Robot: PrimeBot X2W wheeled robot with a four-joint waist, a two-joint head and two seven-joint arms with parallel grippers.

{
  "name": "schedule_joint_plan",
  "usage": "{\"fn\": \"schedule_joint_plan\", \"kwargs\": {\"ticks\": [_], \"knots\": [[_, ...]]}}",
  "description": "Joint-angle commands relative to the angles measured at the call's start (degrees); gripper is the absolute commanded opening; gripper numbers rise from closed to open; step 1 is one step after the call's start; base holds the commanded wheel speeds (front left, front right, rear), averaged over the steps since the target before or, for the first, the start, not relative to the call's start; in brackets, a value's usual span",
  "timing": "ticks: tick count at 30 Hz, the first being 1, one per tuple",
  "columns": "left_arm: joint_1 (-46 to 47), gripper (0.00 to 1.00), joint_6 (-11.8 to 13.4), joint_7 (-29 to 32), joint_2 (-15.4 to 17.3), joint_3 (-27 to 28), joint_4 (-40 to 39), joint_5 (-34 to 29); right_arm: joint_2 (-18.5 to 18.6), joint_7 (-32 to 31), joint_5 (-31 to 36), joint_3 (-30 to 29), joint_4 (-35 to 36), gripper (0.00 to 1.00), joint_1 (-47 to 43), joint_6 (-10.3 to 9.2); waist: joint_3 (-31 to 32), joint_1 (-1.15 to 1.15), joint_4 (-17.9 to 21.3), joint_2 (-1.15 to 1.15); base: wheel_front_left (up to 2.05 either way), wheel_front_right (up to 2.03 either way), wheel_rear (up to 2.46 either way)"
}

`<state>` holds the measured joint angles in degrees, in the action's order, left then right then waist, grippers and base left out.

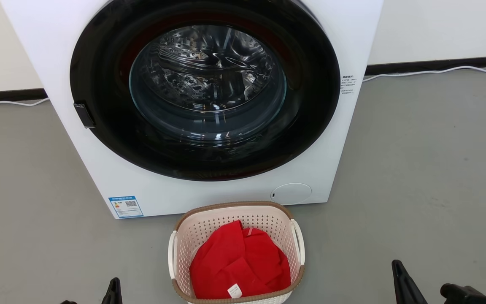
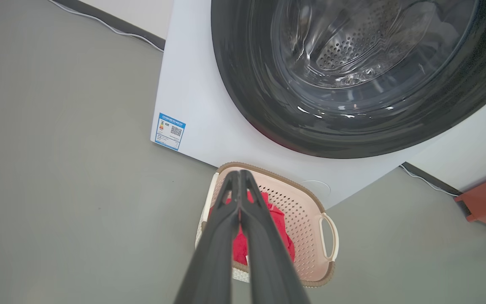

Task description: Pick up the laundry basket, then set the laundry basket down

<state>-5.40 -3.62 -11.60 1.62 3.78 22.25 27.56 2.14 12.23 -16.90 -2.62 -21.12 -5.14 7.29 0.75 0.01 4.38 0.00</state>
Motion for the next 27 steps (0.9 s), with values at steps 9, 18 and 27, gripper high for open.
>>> {"fn": "schedule_joint_plan", "kwargs": {"ticks": [9, 18, 27], "knots": [[3.2, 0.0, -0.8, 1.8, 0.6, 0.6, -2.4, 7.3, 0.3, -2.2, -8.6, -0.5, 2.2, 0.0, 3.2, 0.05, -0.1, -0.01, -0.4, 0.0, 0.0, 0.0, 0.0], [3.9, 0.0, -1.1, 3.2, 0.6, 0.8, -2.9, 12.0, 0.4, -3.6, -14.2, -0.8, 2.6, 0.0, 3.8, 0.06, -0.2, -0.01, -0.8, 0.0, 0.0, 0.0, 0.0], [4.7, 0.0, -1.4, 4.7, 0.7, 1.0, -3.4, 17.4, 0.4, -5.1, -20.4, -1.1, 3.1, 0.0, 4.6, 0.07, -0.2, -0.01, -1.1, 0.0, 0.0, 0.0, 0.0]]}}
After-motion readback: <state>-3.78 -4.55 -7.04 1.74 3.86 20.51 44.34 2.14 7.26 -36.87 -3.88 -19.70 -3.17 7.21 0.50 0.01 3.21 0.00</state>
